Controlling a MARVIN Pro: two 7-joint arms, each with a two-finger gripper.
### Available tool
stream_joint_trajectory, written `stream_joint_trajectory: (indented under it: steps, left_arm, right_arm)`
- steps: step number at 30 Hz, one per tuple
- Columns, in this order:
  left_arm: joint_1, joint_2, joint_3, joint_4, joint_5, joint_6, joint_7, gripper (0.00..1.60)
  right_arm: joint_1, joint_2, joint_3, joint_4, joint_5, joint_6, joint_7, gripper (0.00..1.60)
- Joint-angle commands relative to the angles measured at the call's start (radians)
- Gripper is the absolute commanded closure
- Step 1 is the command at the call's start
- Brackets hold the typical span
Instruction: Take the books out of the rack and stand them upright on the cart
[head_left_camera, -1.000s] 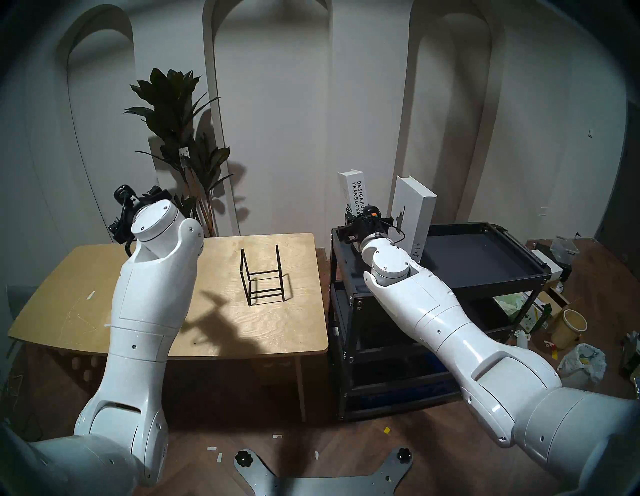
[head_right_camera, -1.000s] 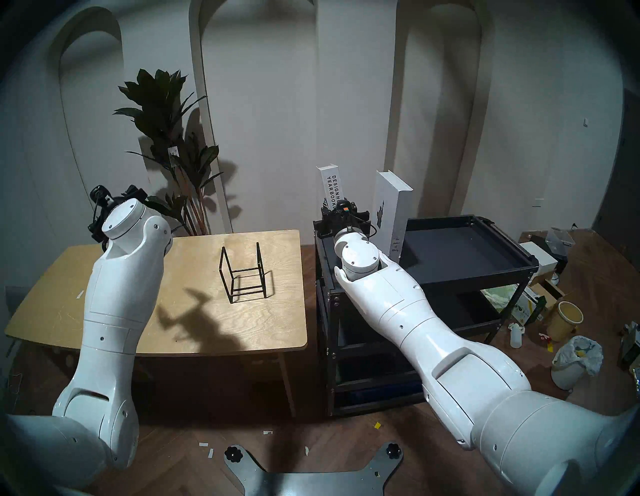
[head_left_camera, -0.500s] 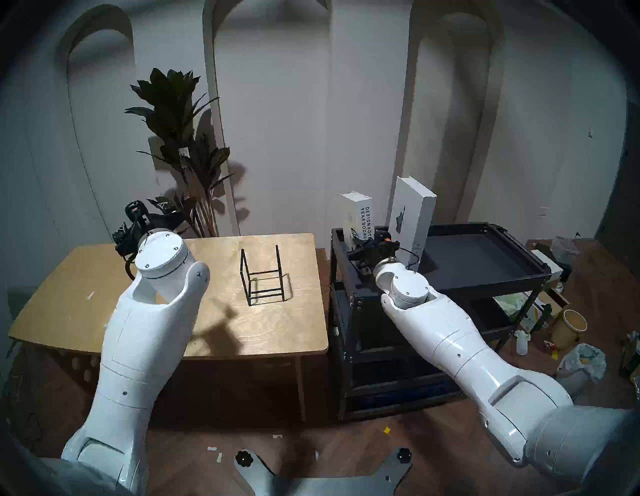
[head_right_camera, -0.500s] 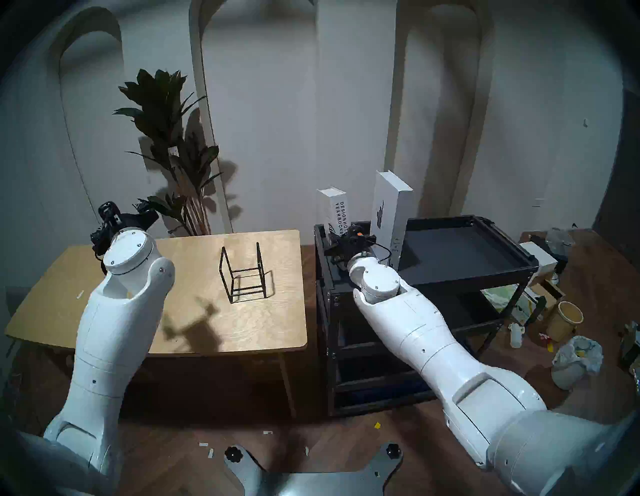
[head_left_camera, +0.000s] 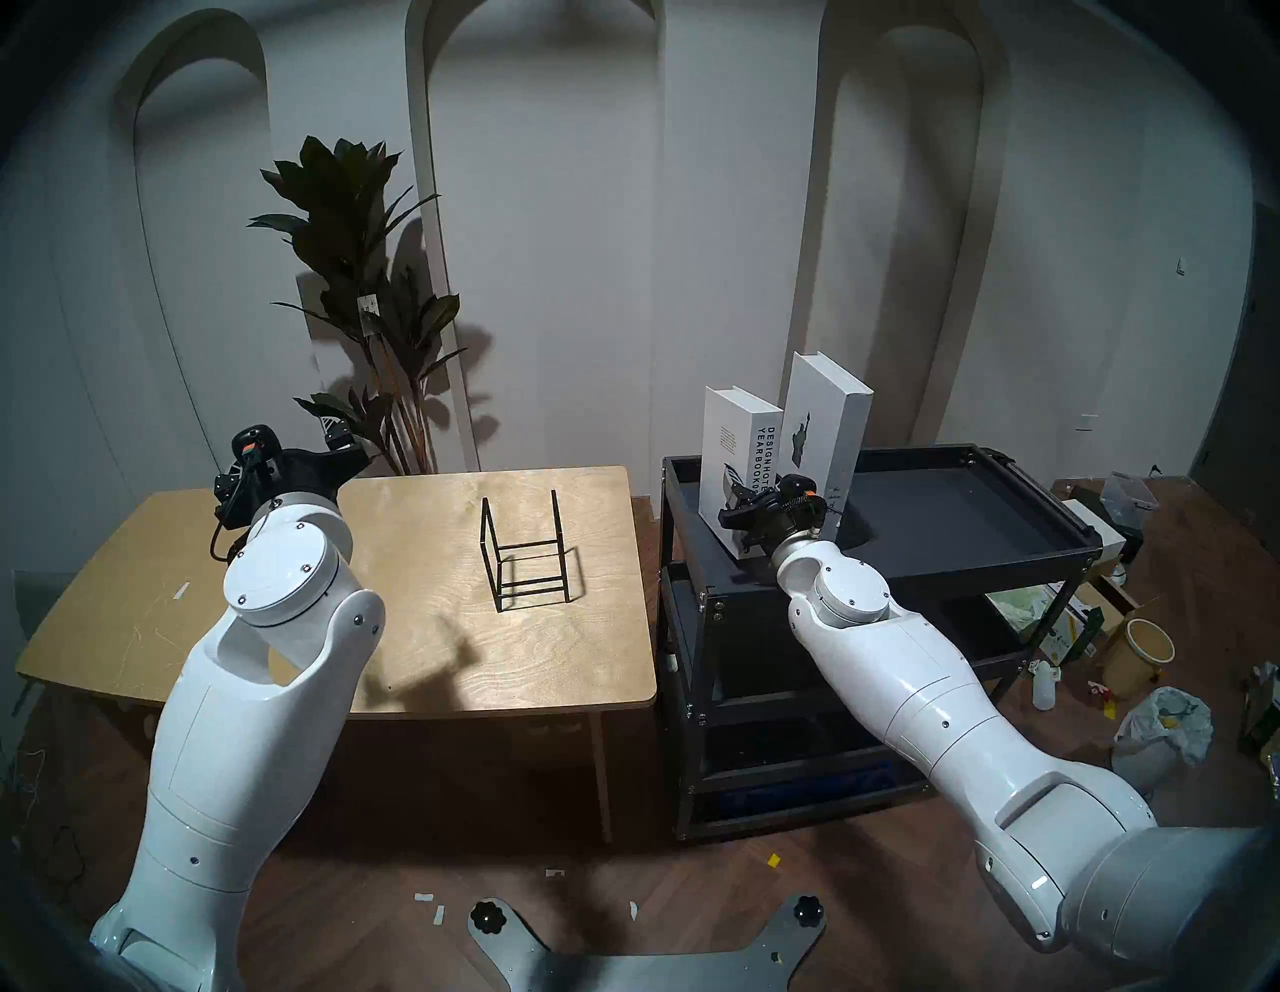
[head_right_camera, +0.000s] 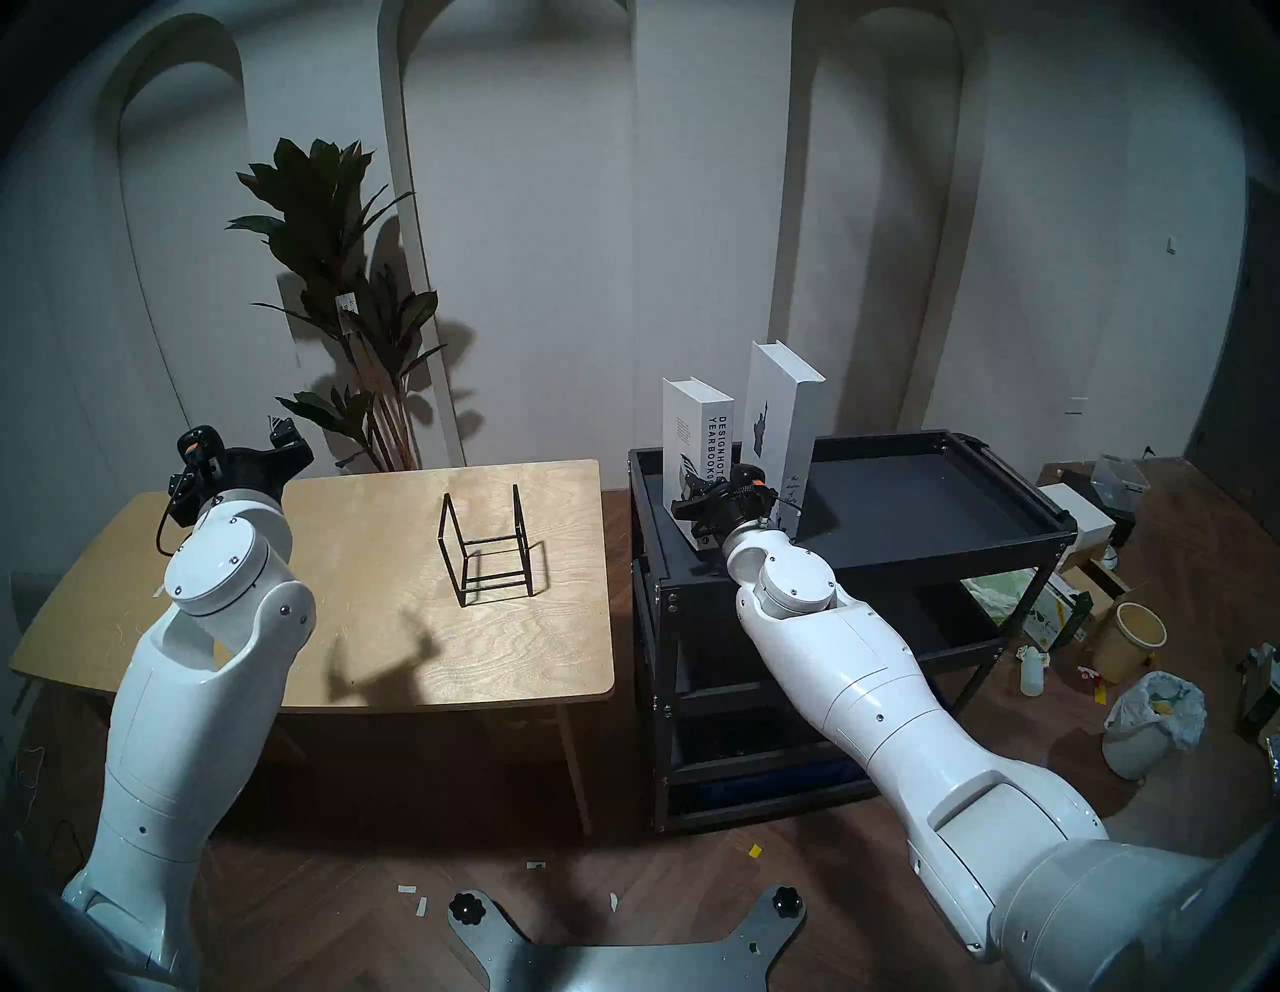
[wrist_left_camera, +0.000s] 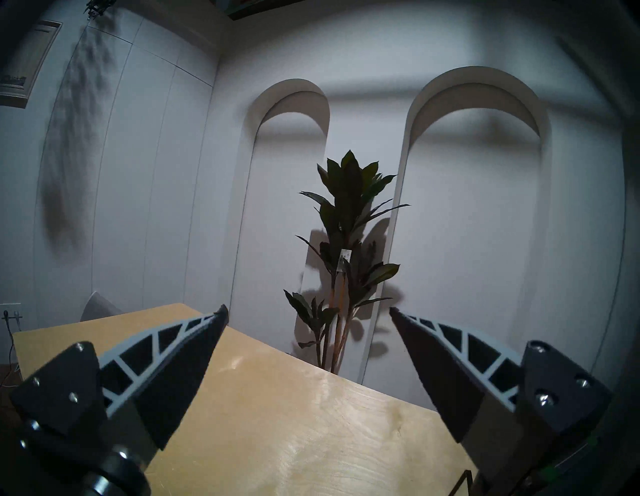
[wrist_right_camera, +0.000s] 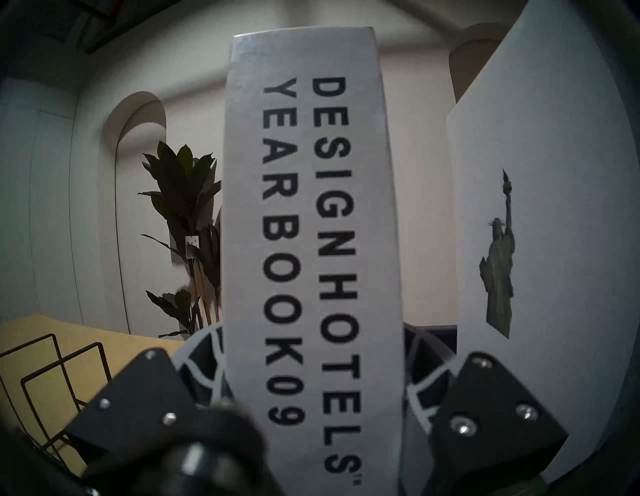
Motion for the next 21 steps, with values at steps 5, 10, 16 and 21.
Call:
stream_joint_trajectory:
  steps: [5,10,16,21]
  left_arm:
    - [0.11,0.043,-0.067,-0.064,-0.027,-0.04,-0.065,0.0]
    - [0.126,0.047,-0.078,-0.073,-0.032,-0.043,-0.069,0.0]
    - [0.133,0.051,-0.085,-0.082,-0.036,-0.042,-0.071,0.0]
    - [0.135,0.051,-0.089,-0.103,-0.044,-0.033,-0.075,0.0]
  right_arm:
    - [0.045,-0.043,-0.022,0.053,-0.017,-0.005,-0.011,1.6]
    - [0.05,-0.046,-0.028,0.057,-0.021,0.002,-0.026,1.6]
    - [0.049,-0.049,-0.034,0.064,-0.028,-0.003,-0.038,1.6]
    - [0.033,-0.033,-0.035,0.022,-0.031,0.038,-0.074,1.6]
